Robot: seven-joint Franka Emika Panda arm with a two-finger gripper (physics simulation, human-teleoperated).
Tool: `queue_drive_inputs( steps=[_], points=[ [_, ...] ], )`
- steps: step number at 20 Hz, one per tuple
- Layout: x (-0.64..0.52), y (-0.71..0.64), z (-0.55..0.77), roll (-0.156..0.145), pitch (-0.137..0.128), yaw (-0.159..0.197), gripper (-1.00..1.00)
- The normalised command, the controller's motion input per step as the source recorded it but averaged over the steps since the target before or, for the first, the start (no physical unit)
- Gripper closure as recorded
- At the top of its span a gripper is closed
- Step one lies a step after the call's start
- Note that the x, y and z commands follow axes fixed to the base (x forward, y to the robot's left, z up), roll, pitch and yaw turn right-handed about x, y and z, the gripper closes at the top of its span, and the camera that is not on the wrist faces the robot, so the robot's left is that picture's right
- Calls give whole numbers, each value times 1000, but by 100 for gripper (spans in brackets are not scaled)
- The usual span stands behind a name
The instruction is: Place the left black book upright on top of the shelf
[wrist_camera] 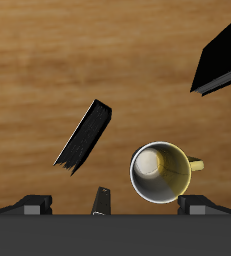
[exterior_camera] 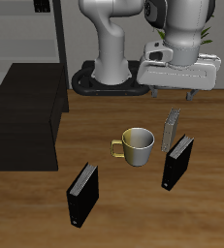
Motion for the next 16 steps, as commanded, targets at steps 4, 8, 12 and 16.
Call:
queue_drive_inputs(
  steps=[4,8,12,16],
  points=[
    [176,122,-94,11,-1,-36,-100],
    [85,139,-21,2,-33,-3,-100],
    [71,227,-95,22,-23,-24,-100],
    [78,221,-140,30,-25,-9,-100]
  ],
)
